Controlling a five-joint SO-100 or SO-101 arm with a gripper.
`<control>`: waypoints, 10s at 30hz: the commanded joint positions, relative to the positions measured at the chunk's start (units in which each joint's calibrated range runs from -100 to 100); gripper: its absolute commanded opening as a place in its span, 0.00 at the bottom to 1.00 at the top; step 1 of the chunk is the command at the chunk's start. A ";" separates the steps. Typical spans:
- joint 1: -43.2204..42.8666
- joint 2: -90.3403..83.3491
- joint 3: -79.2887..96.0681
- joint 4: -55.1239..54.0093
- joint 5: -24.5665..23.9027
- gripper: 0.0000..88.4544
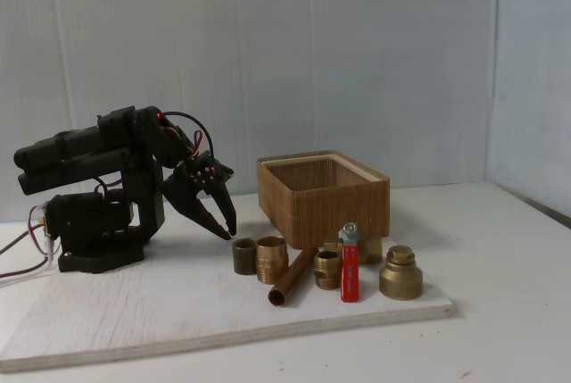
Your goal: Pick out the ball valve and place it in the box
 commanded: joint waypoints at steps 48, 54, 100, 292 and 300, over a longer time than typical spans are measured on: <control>0.02 -0.42 -9.38 -3.92 0.23 0.01; 1.42 -0.42 -17.14 -3.48 0.13 0.01; 4.15 46.04 -91.96 -1.76 -0.13 0.01; 11.16 139.47 -165.07 30.87 5.67 0.02; 9.32 139.47 -177.88 30.87 3.91 0.02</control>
